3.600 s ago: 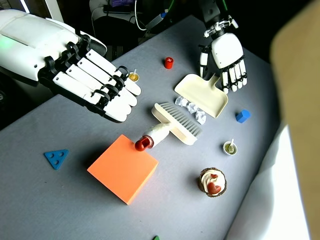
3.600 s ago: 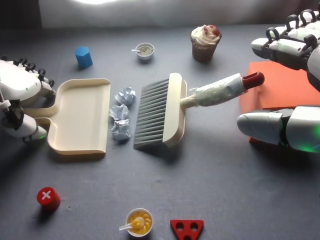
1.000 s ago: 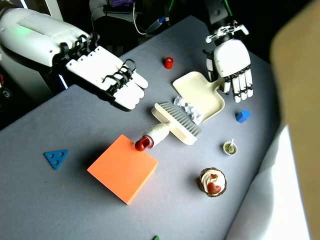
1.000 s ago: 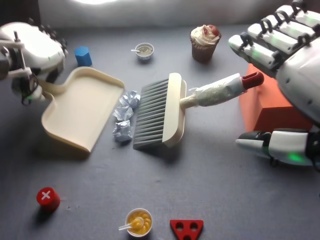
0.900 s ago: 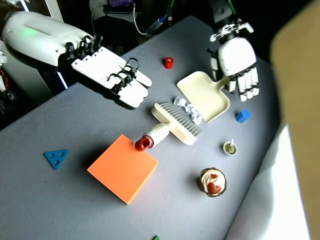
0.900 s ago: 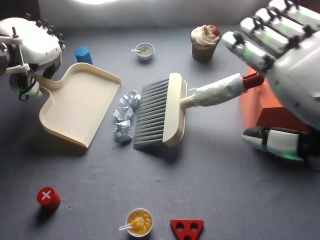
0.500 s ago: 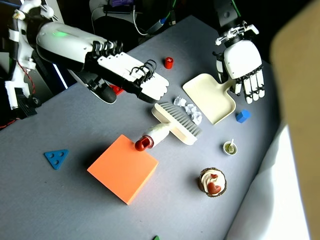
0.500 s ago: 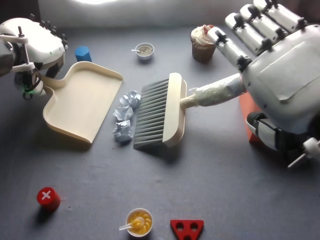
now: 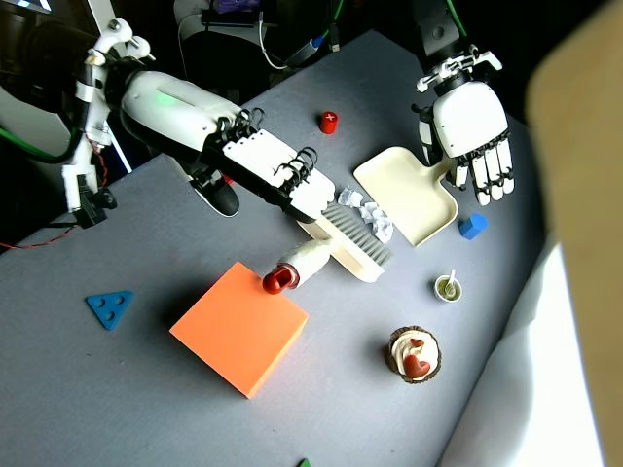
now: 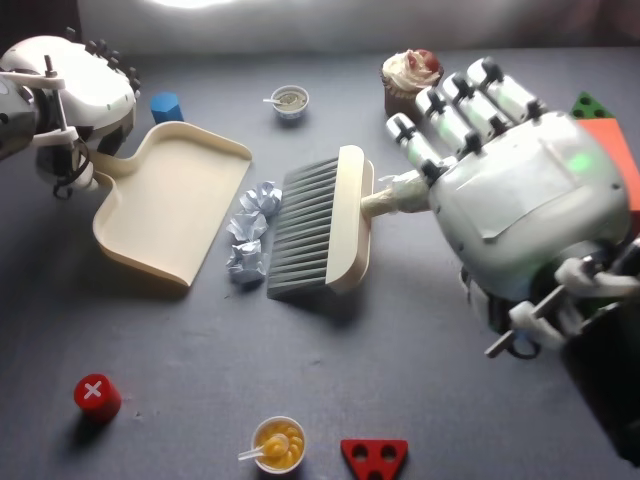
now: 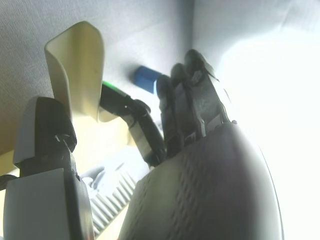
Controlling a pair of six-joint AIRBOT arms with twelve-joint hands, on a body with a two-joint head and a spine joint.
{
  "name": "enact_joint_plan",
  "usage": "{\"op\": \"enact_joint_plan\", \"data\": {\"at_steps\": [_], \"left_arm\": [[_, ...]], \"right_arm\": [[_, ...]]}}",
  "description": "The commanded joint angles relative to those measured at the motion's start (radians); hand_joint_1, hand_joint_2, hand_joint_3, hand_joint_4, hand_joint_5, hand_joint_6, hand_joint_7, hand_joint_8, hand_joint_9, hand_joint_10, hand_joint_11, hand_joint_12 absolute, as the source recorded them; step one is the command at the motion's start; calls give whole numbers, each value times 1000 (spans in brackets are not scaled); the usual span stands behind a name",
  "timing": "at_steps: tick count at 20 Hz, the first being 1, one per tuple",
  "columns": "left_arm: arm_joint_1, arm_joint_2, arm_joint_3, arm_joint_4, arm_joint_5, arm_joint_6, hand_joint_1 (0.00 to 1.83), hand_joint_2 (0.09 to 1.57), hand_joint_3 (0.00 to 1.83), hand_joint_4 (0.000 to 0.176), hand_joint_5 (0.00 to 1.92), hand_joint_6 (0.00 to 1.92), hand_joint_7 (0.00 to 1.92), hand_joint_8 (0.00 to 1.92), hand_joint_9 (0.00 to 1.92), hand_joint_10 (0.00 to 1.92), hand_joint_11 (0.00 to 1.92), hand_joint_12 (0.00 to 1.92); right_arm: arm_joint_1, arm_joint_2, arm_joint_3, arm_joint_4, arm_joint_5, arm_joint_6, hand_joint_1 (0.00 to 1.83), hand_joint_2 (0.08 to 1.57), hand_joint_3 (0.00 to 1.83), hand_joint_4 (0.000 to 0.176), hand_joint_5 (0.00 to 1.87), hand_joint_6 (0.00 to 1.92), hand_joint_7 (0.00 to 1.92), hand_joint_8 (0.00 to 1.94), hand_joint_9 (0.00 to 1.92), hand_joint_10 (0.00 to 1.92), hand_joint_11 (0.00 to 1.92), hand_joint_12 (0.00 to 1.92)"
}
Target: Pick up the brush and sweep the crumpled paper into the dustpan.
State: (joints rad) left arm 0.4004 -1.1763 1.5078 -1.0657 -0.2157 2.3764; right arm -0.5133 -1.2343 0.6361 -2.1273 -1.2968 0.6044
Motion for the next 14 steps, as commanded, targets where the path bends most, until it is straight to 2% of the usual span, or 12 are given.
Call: {"op": "enact_joint_plan", "data": {"at_steps": [1,2,3,5,7,8,11,12,14], "left_arm": [[-3,10,-2,18,-101,0,1072,1109,1,39,996,956,342,3,280,4,243,20],[-3,10,-4,22,-113,-9,1092,1096,0,12,1028,902,370,7,306,8,263,28],[-3,10,-5,23,-121,-11,1097,1094,0,4,1035,892,367,4,302,5,253,23],[-3,10,-8,26,-125,-14,1098,1096,0,0,1028,901,341,0,273,0,231,13],[-3,10,-11,28,-131,-14,1087,1102,2,11,1011,928,340,6,270,4,231,13],[-3,10,-12,29,-136,-14,1099,1099,0,0,1020,915,361,9,287,6,240,16],[-3,9,-13,31,-137,-16,1088,1103,1,6,1011,931,363,2,296,4,237,15],[-4,8,-14,33,-136,-16,1098,1092,0,0,1038,887,370,3,307,5,253,21],[-4,8,-17,35,-134,-17,1111,1089,0,0,1043,876,362,0,307,2,267,27]], "right_arm": [[1,-11,15,-116,-99,5,1056,954,0,0,140,1,112,1,133,2,162,5],[-2,-25,28,-124,-104,10,1061,949,0,0,144,2,110,0,128,0,160,4],[-3,-42,43,-129,-110,10,1080,942,0,0,153,5,118,3,131,2,166,6],[-5,-101,106,-129,-134,10,1026,941,0,0,127,0,83,0,116,0,156,1],[-6,-148,160,-114,-140,10,1023,921,0,0,142,7,89,7,124,7,174,9],[-10,-181,196,-114,-146,10,1033,916,0,0,138,5,83,4,116,3,170,8],[-10,-237,266,-88,-159,10,1065,892,0,0,136,7,80,6,115,7,158,2],[-11,-252,288,-81,-164,10,1066,886,0,0,131,3,76,3,111,5,153,0],[-11,-282,339,-69,-170,16,1043,889,0,0,117,4,66,5,97,2,144,3]]}}
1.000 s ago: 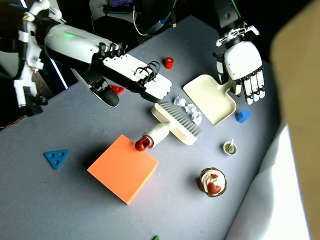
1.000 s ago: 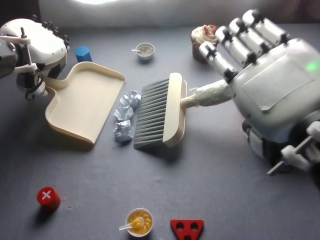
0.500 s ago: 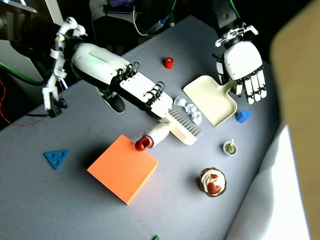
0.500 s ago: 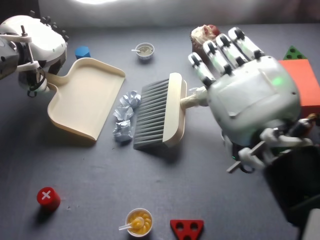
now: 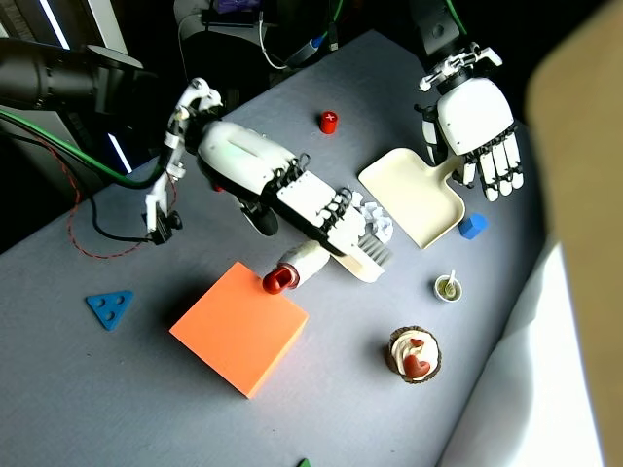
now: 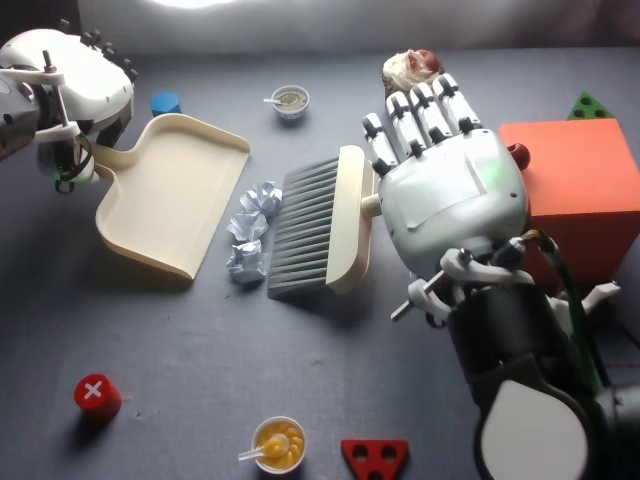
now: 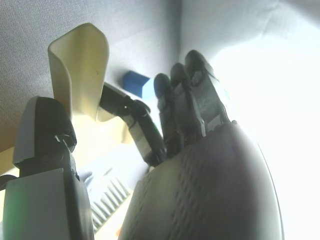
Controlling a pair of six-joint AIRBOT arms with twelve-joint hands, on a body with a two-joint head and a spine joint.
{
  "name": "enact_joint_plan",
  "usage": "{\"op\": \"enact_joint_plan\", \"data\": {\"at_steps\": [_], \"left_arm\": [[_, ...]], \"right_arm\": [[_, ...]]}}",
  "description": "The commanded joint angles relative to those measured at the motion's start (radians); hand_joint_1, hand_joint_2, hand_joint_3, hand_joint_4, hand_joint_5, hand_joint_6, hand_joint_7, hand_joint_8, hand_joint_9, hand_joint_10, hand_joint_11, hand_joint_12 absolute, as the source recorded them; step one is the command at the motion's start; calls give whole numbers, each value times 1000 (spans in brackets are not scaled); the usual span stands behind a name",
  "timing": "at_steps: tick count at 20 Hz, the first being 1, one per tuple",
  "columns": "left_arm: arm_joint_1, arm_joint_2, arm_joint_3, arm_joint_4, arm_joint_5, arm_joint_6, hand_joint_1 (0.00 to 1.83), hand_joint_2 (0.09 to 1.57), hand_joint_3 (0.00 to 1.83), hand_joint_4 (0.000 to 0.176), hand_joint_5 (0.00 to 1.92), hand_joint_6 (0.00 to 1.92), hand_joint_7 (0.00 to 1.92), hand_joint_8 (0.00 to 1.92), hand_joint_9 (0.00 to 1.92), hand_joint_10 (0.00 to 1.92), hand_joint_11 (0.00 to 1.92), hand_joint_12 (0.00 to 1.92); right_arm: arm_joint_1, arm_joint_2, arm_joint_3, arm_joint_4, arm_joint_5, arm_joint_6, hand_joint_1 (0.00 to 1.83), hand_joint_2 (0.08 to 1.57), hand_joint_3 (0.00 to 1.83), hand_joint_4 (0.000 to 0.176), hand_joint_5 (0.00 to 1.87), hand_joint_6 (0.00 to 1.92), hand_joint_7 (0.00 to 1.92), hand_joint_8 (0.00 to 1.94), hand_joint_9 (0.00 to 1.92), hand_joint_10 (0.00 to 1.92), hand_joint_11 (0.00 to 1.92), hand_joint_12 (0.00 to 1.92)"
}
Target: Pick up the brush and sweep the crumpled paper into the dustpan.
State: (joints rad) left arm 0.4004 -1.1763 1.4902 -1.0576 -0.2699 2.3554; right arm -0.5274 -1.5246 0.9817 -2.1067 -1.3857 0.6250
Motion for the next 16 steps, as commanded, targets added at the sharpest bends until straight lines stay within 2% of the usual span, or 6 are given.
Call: {"op": "enact_joint_plan", "data": {"at_steps": [1,4,5,13,15,16], "left_arm": [[-4,8,-2,27,-80,4,1115,1082,0,0,1060,848,370,1,310,2,269,26],[-4,5,-7,27,-77,2,1105,1091,1,0,1039,883,356,1,304,1,267,23],[-4,4,-9,27,-79,1,1081,1103,2,24,1009,932,336,0,291,0,261,20],[5,-9,-18,28,-86,-25,1083,1094,0,36,1031,898,339,2,283,3,253,14],[8,-12,-18,28,-88,-30,1061,1100,1,85,1015,923,340,3,271,1,227,4],[11,-12,-18,28,-88,-33,1064,1097,0,84,1023,909,345,2,275,1,229,5]], "right_arm": [[3,-7,17,-90,-83,0,1001,899,0,0,106,0,56,0,86,0,143,3],[4,-60,114,-92,-83,23,1054,899,0,0,134,9,72,6,91,4,134,7],[4,-68,130,-92,-83,27,1058,881,0,0,140,10,83,9,106,9,159,17],[15,-167,325,-80,-54,110,1038,899,2,0,167,11,121,12,130,10,162,14],[17,-184,355,-80,-52,113,1043,895,0,0,212,7,173,8,187,10,200,22],[17,-195,373,-80,-49,117,1026,901,2,0,227,7,187,6,197,6,196,16]]}}
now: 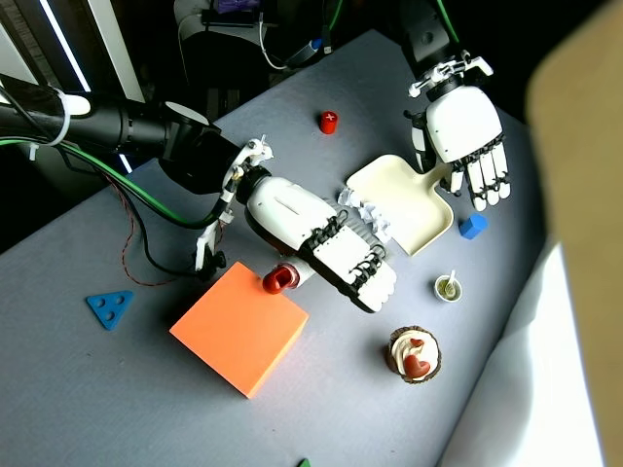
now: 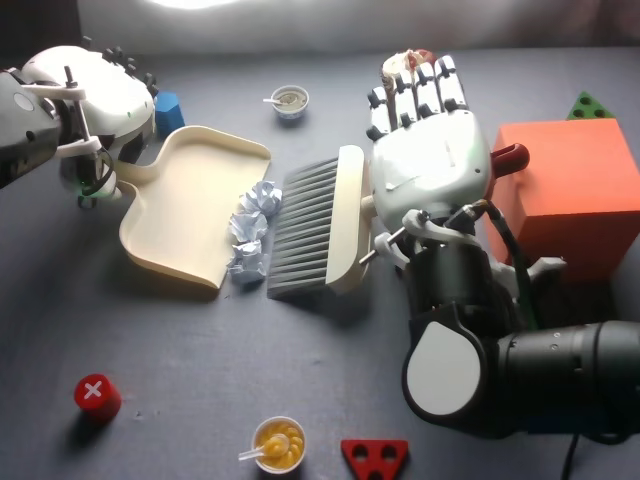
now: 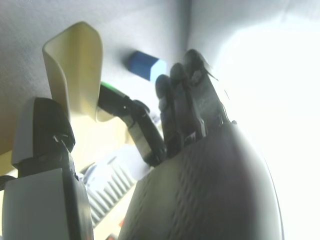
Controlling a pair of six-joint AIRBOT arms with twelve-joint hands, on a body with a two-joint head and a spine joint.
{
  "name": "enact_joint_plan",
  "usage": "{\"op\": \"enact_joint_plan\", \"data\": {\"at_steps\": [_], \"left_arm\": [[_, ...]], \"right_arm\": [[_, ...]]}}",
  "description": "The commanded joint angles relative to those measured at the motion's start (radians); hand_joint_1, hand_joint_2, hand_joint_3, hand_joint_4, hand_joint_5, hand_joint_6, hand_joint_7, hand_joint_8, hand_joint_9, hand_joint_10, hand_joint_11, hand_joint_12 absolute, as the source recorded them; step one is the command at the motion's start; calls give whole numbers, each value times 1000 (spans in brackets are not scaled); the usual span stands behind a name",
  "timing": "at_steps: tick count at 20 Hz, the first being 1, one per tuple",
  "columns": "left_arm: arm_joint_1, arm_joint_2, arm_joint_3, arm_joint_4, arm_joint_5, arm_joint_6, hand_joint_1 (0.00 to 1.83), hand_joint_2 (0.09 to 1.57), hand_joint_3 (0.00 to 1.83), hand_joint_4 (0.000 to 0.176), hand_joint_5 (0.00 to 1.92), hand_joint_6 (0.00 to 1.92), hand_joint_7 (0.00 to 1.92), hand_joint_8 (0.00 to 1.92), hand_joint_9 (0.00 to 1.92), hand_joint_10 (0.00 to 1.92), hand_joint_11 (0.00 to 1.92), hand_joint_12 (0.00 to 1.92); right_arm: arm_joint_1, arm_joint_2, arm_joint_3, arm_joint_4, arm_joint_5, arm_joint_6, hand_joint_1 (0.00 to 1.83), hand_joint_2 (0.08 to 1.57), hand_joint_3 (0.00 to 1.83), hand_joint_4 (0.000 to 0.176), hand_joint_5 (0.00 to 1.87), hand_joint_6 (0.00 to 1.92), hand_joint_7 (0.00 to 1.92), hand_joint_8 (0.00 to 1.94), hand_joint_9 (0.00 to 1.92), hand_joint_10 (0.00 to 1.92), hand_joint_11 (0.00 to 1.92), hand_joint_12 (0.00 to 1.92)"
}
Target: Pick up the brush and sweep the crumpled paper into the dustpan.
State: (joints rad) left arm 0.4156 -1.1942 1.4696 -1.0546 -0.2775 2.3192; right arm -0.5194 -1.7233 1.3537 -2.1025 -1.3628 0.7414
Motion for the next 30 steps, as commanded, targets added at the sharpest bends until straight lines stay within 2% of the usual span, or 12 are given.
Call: {"op": "enact_joint_plan", "data": {"at_steps": [1,4,9,11,12,13,16,17,19,22,23,30], "left_arm": [[-2,6,3,25,-80,1,1043,1104,1,124,1003,942,350,4,280,5,232,8],[1,6,6,25,-81,-3,1051,1109,1,94,995,955,343,0,261,1,223,5],[4,7,13,32,-80,-9,1008,1123,0,174,958,1009,315,3,217,4,195,15],[4,6,15,39,-82,-15,1038,1102,0,143,1008,932,333,3,241,4,225,30],[2,6,16,42,-85,-15,1060,1097,0,95,1022,912,343,4,248,4,226,31],[1,6,17,44,-87,-16,1057,1103,2,89,1009,932,333,1,228,2,223,30],[-6,6,20,56,-94,-17,1045,1104,0,119,1004,939,307,1,225,4,236,37],[-10,5,22,61,-95,-17,1048,1108,1,104,995,955,316,2,231,4,231,35],[-15,5,25,69,-97,-17,1046,1109,1,106,994,956,336,4,245,3,239,40],[-18,4,28,72,-97,-17,1051,1108,0,98,998,950,326,3,249,2,243,44],[-18,4,28,72,-97,-17,1029,1116,1,137,977,982,314,1,239,1,228,39],[-23,4,29,74,-98,-20,1056,1096,0,109,1023,909,348,3,263,2,256,62]], "right_arm": [[9,-1,10,-84,-67,6,1083,900,2,0,253,9,222,12,221,10,206,17],[9,-15,31,-71,-59,23,1027,939,4,0,256,2,251,5,279,9,267,29],[10,-16,38,-71,-57,26,1019,995,0,0,558,12,648,19,675,31,559,100],[4,-9,34,-83,-57,26,1123,1004,0,0,908,24,974,6,972,34,704,450],[-1,-4,31,-95,-57,26,1176,1024,0,0,1135,481,1110,217,881,833,644,1214],[-6,1,29,-106,-56,26,1189,1028,0,0,1182,618,842,1762,837,1844,816,1876],[-19,18,19,-164,-52,26,1236,1037,1,0,1162,591,1099,1934,1212,1918,1271,1919],[-20,25,18,-177,-52,26,1376,1130,7,0,1047,1757,1272,1941,1442,1921,1526,1921],[-20,34,17,-183,-46,26,1599,1165,1,0,1029,1914,1266,1941,1519,1921,1666,1921],[-20,49,16,-231,-34,26,1652,1174,0,85,875,1921,1159,1941,1476,1921,1648,1921],[-20,54,13,-240,-30,26,1632,1176,0,140,868,1921,1149,1941,1464,1921,1641,1921],[-22,130,-69,-368,56,-15,1619,1178,0,176,816,1921,1041,1941,1359,1921,1542,1921]]}}
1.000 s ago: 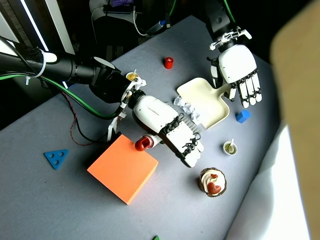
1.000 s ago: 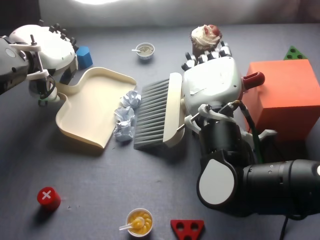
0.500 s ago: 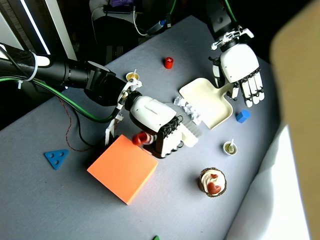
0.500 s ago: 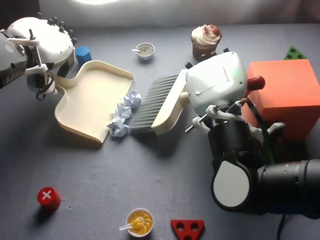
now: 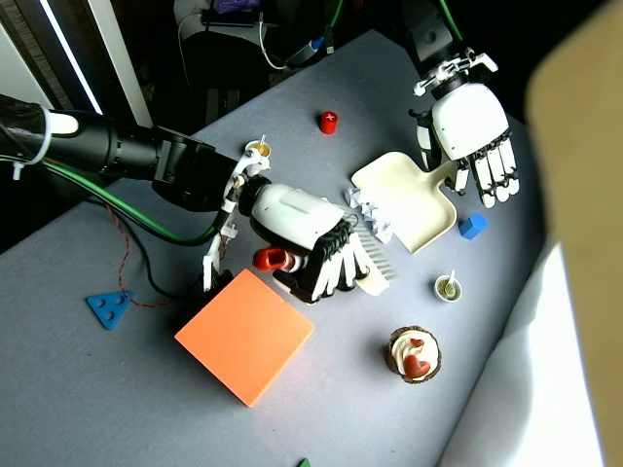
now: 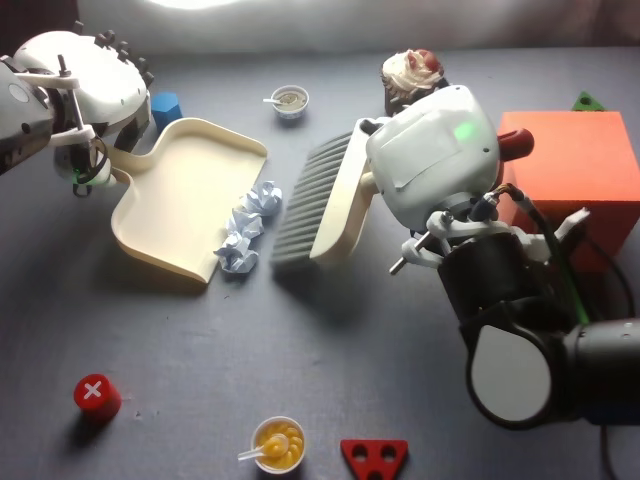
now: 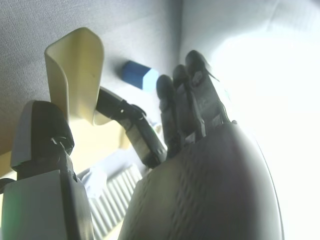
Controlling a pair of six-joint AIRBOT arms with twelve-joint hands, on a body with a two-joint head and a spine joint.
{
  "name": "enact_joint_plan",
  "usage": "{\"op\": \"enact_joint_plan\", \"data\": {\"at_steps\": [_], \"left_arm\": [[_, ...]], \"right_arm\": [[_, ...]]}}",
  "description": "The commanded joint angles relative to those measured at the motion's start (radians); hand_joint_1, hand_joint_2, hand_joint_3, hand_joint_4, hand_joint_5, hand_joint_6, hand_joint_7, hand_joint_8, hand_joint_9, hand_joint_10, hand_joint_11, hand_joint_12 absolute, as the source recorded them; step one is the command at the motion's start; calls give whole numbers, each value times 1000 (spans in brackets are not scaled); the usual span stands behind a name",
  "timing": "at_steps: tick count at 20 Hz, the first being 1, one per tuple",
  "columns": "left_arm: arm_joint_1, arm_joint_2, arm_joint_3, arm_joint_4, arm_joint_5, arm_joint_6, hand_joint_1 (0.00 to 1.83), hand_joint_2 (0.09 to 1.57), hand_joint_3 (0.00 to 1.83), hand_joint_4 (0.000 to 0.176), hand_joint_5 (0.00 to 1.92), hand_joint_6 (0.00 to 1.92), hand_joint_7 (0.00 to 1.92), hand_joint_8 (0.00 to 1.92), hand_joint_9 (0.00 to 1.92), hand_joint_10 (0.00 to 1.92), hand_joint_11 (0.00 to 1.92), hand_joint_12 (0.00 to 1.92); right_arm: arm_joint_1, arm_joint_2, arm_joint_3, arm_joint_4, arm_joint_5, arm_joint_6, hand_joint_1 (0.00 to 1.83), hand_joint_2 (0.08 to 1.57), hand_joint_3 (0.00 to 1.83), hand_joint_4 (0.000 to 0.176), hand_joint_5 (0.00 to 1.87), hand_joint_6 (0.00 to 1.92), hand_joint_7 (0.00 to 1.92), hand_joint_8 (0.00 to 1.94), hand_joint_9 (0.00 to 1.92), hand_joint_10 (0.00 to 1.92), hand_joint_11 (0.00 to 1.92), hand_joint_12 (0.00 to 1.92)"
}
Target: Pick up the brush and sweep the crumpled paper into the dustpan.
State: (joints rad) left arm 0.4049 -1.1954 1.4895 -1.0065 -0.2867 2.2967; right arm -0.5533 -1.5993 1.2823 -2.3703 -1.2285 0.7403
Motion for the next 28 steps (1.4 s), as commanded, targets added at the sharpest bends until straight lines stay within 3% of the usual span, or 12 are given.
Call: {"op": "enact_joint_plan", "data": {"at_steps": [1,2,3,13,17,18,20,23,25,26,27,28], "left_arm": [[-13,5,9,26,-89,3,1058,1095,0,107,1025,905,356,5,268,4,243,57],[-13,5,9,26,-89,2,1058,1095,0,107,1025,905,356,5,268,4,243,57],[-15,5,9,27,-90,2,1075,1102,1,46,1012,928,343,2,254,2,228,52],[-18,6,9,27,-89,1,1051,1107,0,101,1001,945,367,8,264,5,222,55],[-8,5,6,27,-89,-15,1059,1096,0,98,1022,909,362,0,268,1,233,62],[-4,5,5,27,-91,-22,1073,1097,0,59,1023,910,358,0,262,1,224,59],[3,5,2,27,-97,-30,1026,1113,3,148,980,976,334,2,239,2,203,51],[11,5,2,27,-100,-35,1076,1090,0,68,1041,880,354,3,265,4,229,63],[16,6,0,27,-103,-40,1052,1092,1,123,1029,897,351,1,264,3,232,66],[17,6,0,27,-103,-41,1056,1095,1,109,1024,906,363,3,261,1,213,58],[18,6,-1,27,-104,-41,1103,1072,0,21,1083,811,394,5,284,4,229,65],[19,5,-2,27,-106,-43,1089,1083,3,39,1054,857,350,5,246,2,201,53]], "right_arm": [[16,17,-14,-124,-61,-27,1626,1172,0,176,822,1921,1043,1941,1362,1921,1534,1921],[20,26,-26,-149,-39,-46,1626,1172,0,176,822,1921,1043,1941,1362,1921,1534,1921],[25,39,-43,-194,-25,-53,1619,1177,0,174,801,1921,1045,1941,1354,1921,1526,1921],[156,100,-221,-125,39,-450,1606,1196,0,144,829,1921,1070,1941,1372,1921,1538,1921],[221,90,-255,21,34,-659,1584,1183,0,151,825,1921,1072,1941,1354,1921,1519,1921],[238,87,-261,74,31,-703,1585,1186,1,152,826,1921,1071,1941,1354,1921,1519,1921],[281,71,-268,230,-15,-794,1585,1185,0,155,818,1921,1080,1941,1352,1921,1508,1921],[315,53,-274,368,-26,-905,1591,1183,0,158,794,1921,1072,1941,1348,1921,1507,1921],[330,44,-273,430,-36,-936,1591,1178,0,162,801,1921,1095,1941,1352,1921,1506,1921],[338,39,-273,474,-37,-956,1593,1183,1,162,802,1921,1090,1941,1348,1921,1511,1921],[345,34,-274,506,-37,-979,1594,1166,0,162,819,1921,1101,1941,1354,1921,1511,1921],[350,29,-274,531,-35,-990,1588,1168,0,161,833,1921,1106,1941,1359,1921,1515,1921]]}}
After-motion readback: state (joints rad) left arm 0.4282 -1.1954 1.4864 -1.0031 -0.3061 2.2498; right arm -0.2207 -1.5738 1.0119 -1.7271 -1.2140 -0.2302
